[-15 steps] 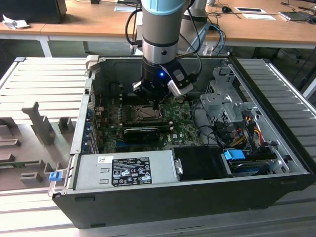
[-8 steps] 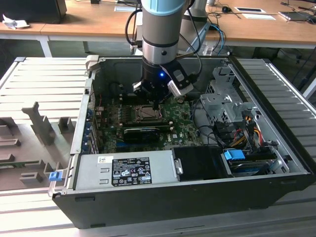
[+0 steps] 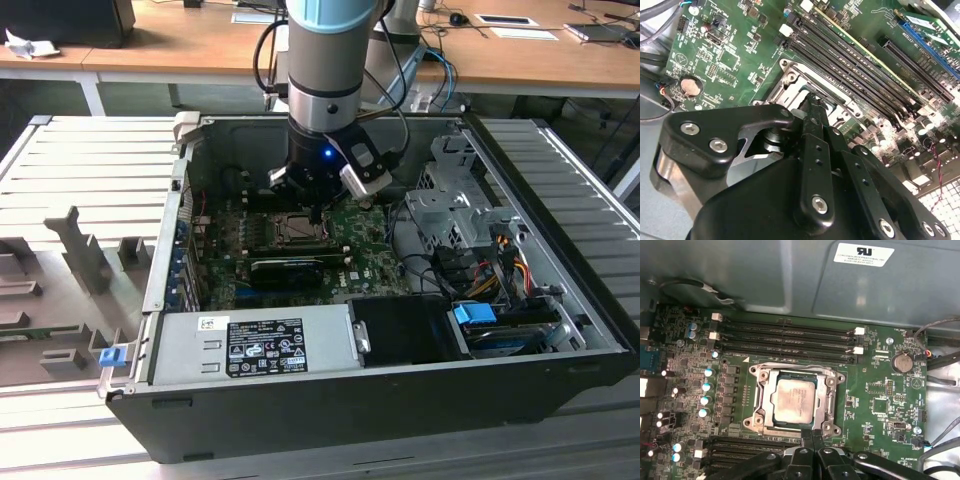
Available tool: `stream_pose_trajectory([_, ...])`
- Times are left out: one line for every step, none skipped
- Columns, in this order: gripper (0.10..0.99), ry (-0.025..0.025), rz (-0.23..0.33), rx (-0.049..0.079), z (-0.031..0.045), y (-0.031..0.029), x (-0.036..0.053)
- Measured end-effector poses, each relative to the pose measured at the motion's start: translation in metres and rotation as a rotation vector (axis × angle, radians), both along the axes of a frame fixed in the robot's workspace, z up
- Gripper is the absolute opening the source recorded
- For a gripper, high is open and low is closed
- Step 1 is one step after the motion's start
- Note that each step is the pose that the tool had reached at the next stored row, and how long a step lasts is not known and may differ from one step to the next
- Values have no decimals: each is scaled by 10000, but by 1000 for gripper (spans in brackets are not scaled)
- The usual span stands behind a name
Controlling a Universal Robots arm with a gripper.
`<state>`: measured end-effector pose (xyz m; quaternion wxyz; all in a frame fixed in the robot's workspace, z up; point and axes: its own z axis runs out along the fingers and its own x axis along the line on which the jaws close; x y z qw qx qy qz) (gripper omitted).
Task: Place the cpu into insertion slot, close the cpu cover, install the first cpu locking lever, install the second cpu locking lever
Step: 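Install the second cpu locking lever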
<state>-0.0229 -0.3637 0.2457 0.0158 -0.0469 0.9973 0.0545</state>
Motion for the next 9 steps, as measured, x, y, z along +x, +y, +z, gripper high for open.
stream_pose_trajectory([106, 0, 0, -2, -1, -1, 0])
stream_pose_trajectory([106, 1, 0, -4, -1, -4, 0])
stream_pose_trajectory([106, 1, 2, 6, -1, -30, 0])
stream_pose_trajectory([106, 9, 1, 112, -2, -56, 1])
stream_pose_trajectory([106, 23, 0, 138, -1, -83, 4])
stream_pose_trajectory([106, 24, 19, 136, -11, -120, -8])
stream_pose_trajectory([106, 24, 35, 137, -22, -135, -15])
stream_pose_trajectory([106, 23, 41, 139, -31, -146, -29])
stream_pose_trajectory([106, 24, 50, 138, -42, -153, -66])
